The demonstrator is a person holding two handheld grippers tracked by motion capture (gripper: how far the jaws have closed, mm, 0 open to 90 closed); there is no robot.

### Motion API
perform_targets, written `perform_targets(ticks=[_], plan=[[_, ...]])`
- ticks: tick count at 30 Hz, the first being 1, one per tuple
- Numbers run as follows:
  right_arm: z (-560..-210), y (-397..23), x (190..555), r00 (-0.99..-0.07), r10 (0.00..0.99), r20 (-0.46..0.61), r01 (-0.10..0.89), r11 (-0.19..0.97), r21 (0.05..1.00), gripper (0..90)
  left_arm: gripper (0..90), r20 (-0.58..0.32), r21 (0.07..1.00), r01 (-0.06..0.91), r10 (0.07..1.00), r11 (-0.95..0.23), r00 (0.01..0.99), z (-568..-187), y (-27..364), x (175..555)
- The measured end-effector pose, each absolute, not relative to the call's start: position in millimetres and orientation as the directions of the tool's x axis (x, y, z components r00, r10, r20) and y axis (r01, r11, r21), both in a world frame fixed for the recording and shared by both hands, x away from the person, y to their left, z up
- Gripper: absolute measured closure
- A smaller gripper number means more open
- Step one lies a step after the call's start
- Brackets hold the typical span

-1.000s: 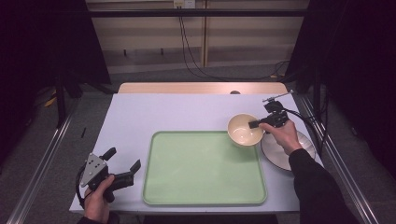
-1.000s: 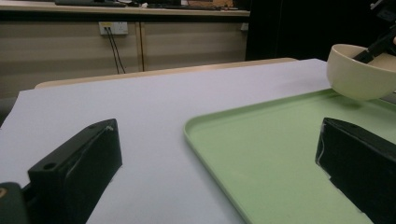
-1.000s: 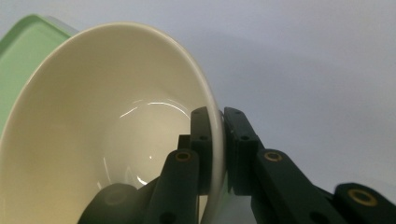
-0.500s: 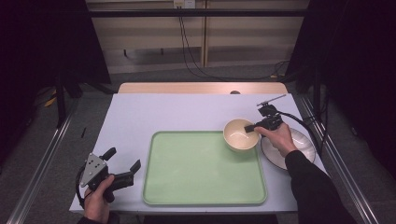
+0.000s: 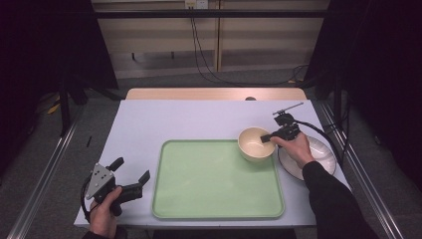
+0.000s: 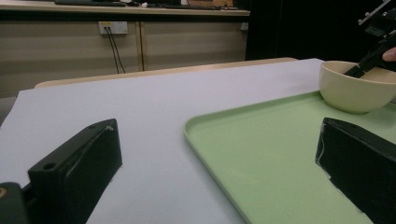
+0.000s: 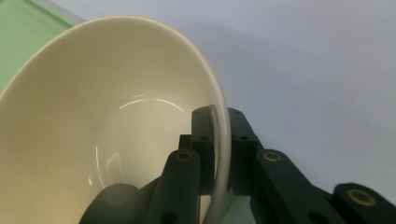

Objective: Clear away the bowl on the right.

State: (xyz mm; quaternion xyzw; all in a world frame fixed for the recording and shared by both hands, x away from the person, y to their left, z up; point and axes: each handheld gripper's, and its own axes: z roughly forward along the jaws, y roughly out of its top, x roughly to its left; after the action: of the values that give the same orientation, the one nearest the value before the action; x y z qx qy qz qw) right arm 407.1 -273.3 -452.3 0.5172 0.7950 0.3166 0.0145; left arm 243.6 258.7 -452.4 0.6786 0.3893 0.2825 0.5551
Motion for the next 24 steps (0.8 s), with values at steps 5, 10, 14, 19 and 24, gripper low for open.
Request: perform_targets(ticks=[5, 10, 14, 19, 24], plan=[[-452.6, -273.1, 405.9, -0.470, 0.831, 0.298, 0.807, 0.268, 0.526, 84.3, 0.3, -0.049, 0.973, 0.214, 0.842, -0.081, 0.537, -452.4, 258.7, 243.4], [-453.0, -272.8, 404.8, -0.479, 0.831, 0.284, 0.797, 0.276, 0.536, 84.1, 0.3, -0.050, 0.974, 0.213, 0.843, -0.077, 0.536, -452.4, 258.6, 243.3], [-453.7, -272.5, 402.8, -0.490, 0.829, 0.271, 0.786, 0.285, 0.549, 83.4, 0.4, -0.049, 0.974, 0.213, 0.843, -0.079, 0.536, -452.3, 258.8, 243.3], [-454.4, -272.1, 402.0, -0.500, 0.826, 0.260, 0.773, 0.291, 0.563, 82.9, 0.3, -0.050, 0.974, 0.213, 0.842, -0.078, 0.537, -452.6, 258.8, 243.5], [-454.6, -273.5, 402.7, -0.524, 0.817, 0.242, 0.745, 0.302, 0.595, 77.6, 0.3, -0.051, 0.974, 0.214, 0.842, -0.078, 0.537, -452.6, 258.8, 243.4]])
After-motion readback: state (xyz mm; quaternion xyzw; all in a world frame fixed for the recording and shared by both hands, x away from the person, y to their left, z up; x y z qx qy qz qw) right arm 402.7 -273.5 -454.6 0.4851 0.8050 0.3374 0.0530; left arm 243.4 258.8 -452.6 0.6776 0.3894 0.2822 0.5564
